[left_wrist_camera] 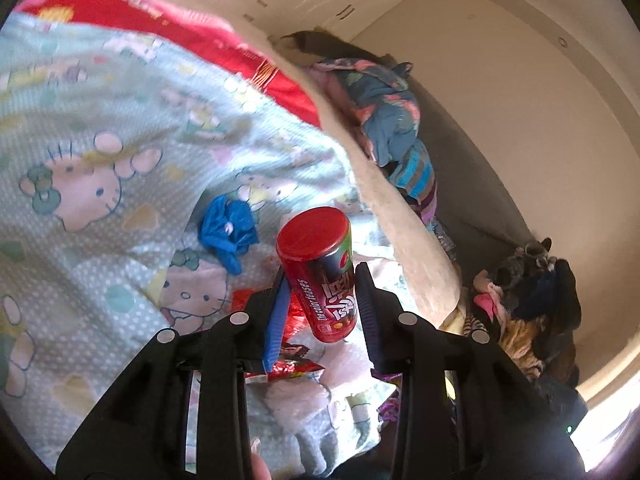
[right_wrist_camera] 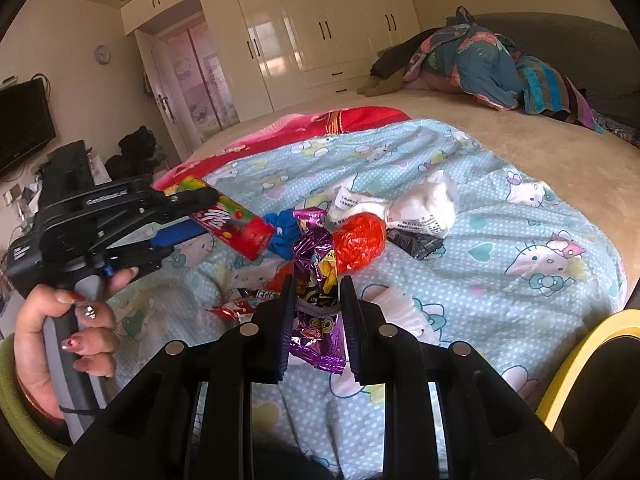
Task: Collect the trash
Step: 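Carry the red tube and purple wrapper over the yellow-rimmed bin with both tools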
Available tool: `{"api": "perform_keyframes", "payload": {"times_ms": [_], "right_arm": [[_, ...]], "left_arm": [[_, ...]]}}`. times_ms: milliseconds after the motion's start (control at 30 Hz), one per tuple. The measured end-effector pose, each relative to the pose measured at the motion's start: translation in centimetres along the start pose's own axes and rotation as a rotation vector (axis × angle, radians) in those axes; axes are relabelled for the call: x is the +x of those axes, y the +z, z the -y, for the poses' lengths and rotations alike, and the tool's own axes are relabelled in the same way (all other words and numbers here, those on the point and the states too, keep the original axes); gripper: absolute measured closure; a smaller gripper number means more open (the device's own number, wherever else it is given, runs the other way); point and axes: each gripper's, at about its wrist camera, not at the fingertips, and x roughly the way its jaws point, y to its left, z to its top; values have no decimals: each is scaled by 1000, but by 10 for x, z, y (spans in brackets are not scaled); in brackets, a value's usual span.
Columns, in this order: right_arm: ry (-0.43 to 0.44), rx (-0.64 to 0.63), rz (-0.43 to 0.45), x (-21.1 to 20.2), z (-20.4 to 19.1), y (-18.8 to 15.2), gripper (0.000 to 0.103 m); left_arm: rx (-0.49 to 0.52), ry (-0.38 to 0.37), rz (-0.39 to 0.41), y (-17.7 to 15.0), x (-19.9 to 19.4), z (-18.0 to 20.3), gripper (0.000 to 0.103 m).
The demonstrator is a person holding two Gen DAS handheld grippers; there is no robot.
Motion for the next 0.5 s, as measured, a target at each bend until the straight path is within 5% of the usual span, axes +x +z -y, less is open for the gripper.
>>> {"api": "perform_keyframes", "payload": {"times_ms": [500], "right_arm": [[-14, 44, 74, -31, 10, 12, 81]], "left_arm": [[105, -50, 17, -8, -19, 36, 77]]}}
